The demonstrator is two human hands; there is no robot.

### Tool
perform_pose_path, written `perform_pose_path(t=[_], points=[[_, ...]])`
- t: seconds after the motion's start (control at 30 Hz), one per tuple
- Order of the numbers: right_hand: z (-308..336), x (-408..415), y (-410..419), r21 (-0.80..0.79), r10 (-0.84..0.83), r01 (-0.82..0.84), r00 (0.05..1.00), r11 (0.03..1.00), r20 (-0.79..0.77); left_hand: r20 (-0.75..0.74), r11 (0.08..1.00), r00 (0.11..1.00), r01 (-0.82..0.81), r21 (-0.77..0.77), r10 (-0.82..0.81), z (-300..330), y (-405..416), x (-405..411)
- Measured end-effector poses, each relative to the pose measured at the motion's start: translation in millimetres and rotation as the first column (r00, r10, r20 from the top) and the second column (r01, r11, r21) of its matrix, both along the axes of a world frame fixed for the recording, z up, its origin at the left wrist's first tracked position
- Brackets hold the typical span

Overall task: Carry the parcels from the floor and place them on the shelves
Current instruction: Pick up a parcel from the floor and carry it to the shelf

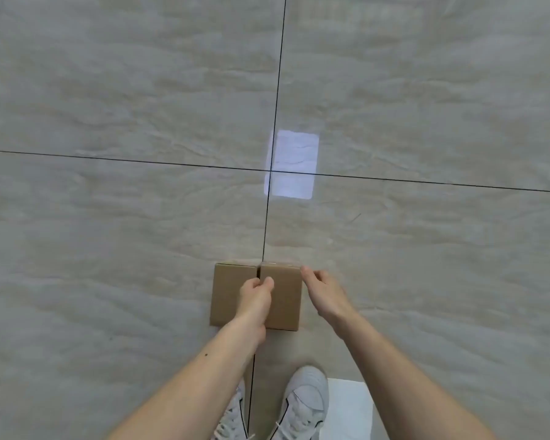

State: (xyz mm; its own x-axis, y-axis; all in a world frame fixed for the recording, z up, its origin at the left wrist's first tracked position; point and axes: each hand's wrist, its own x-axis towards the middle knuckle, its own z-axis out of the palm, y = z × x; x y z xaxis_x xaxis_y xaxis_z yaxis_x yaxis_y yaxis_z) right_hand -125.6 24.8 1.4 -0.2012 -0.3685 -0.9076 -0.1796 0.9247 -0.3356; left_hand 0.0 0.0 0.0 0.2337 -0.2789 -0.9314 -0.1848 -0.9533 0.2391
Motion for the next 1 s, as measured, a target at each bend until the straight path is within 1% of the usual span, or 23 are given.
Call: perform_pose_path(t=[0.17, 0.33, 0.4, 0.47, 0.57, 0.67, 0.77, 0.9, 1.0], points=[[-36.3, 10.5, 1.6, 0.037, -0.091, 0.09, 0.995, 0.995, 0.029, 0.036, 0.999, 0.999, 0.004, -0.038, -0.002, -30.8, 1.6, -1.6], [-51.3, 16.8, 5.2, 0.125, -0.211, 0.201, 0.975, 0.971, 0.068, 0.124, 0.991, 0.987, 0.109, -0.079, -0.099, -37.9, 6.8, -6.8], [-50.3, 17.1, 5.7, 0.137, -0.257, 0.245, 0.964, 0.96, 0.076, 0.147, 0.983, 0.979, 0.158, -0.092, -0.143, -37.8, 6.8, -8.9], [-47.6, 16.1, 6.9, 0.138, -0.294, 0.281, 0.953, 0.95, 0.079, 0.145, 0.974, 0.97, 0.207, -0.092, -0.193, -36.2, 5.6, -10.9], [-39.0, 13.2, 8.5, 0.123, -0.327, 0.32, 0.944, 0.939, 0.046, 0.128, 0.958, 0.956, 0.274, -0.088, -0.262, -24.1, 2.7, -13.7], [-15.0, 9.8, 6.1, 0.103, -0.385, 0.38, 0.923, 0.919, 0.026, 0.103, 0.943, 0.948, 0.313, -0.112, -0.302, 1.7, 0.2, -17.2], [21.0, 6.4, 2.9, 0.068, -0.416, 0.416, 0.909, 0.907, -0.016, 0.114, 0.939, 0.945, 0.319, -0.131, -0.305, 35.6, -0.8, -20.7], [81.0, -1.5, -0.9, -0.007, -0.421, 0.424, 0.897, 0.906, -0.136, 0.097, 0.953, 0.96, 0.273, -0.132, -0.261, 94.0, -2.0, -25.9], [135.8, -9.8, -4.3, -0.059, -0.426, 0.423, 0.885, 0.904, -0.19, 0.08, 0.964, 0.971, 0.236, -0.125, -0.227, 146.4, -8.5, -29.8]])
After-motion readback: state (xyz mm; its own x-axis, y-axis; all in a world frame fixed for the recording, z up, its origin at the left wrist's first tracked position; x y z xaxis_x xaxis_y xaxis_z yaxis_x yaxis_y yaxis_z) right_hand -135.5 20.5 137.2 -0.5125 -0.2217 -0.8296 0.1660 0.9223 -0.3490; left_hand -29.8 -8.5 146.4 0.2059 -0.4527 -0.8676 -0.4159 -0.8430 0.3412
